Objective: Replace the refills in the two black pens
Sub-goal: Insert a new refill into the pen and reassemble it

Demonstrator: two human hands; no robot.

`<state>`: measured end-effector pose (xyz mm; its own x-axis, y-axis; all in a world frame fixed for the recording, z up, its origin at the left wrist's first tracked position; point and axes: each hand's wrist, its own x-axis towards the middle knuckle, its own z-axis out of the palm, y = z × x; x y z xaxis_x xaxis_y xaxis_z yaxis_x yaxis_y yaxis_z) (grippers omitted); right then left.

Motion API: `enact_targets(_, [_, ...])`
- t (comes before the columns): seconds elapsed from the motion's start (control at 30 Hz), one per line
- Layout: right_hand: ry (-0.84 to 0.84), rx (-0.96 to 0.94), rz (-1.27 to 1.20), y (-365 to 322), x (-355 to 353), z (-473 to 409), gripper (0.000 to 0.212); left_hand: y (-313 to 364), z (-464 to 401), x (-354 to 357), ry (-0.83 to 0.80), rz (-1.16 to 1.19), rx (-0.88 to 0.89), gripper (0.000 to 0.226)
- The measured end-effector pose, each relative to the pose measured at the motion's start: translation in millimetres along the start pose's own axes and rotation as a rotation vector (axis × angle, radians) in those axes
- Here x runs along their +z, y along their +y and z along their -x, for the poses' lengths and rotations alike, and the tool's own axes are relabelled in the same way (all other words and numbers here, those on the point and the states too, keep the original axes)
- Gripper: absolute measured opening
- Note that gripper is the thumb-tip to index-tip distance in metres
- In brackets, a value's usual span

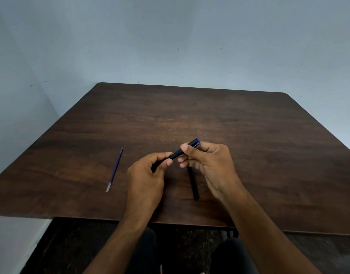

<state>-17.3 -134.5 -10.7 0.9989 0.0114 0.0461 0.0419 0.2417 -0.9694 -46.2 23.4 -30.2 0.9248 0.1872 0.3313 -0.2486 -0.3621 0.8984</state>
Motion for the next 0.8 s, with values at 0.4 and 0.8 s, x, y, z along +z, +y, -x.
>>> enact_targets(0.4, [0.015, 0.003, -0.018, 13, 9, 7, 0.019, 2, 3, -4, 0.095, -0.102, 0.067, 0.025])
enact_targets(0.8, [0.026, 0.002, -0.069, 17, 19, 6, 0.022, 1, 2, -5, 0.111, -0.052, 0.080, 0.029])
